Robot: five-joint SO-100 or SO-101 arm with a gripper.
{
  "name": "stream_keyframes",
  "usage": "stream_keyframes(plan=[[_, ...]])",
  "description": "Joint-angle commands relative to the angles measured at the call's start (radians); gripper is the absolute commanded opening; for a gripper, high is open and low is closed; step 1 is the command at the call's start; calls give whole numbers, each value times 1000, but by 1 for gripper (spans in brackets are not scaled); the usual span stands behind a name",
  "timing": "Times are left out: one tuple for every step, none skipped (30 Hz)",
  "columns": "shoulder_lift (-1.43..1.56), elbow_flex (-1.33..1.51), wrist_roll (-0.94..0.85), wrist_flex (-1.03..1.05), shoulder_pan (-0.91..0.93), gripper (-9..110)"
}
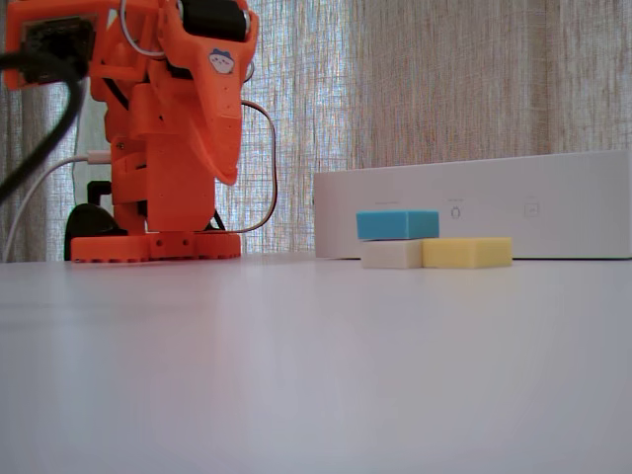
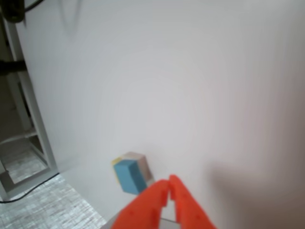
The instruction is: Grasp the pink cuboid and put it in the bin.
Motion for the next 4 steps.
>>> stream_keyframes(plan=[[-2, -5, -6, 3, 6, -8], [-2, -5, -6, 3, 6, -8], [-2, -5, -6, 3, 6, -8], [-2, -5, -6, 3, 6, -8]])
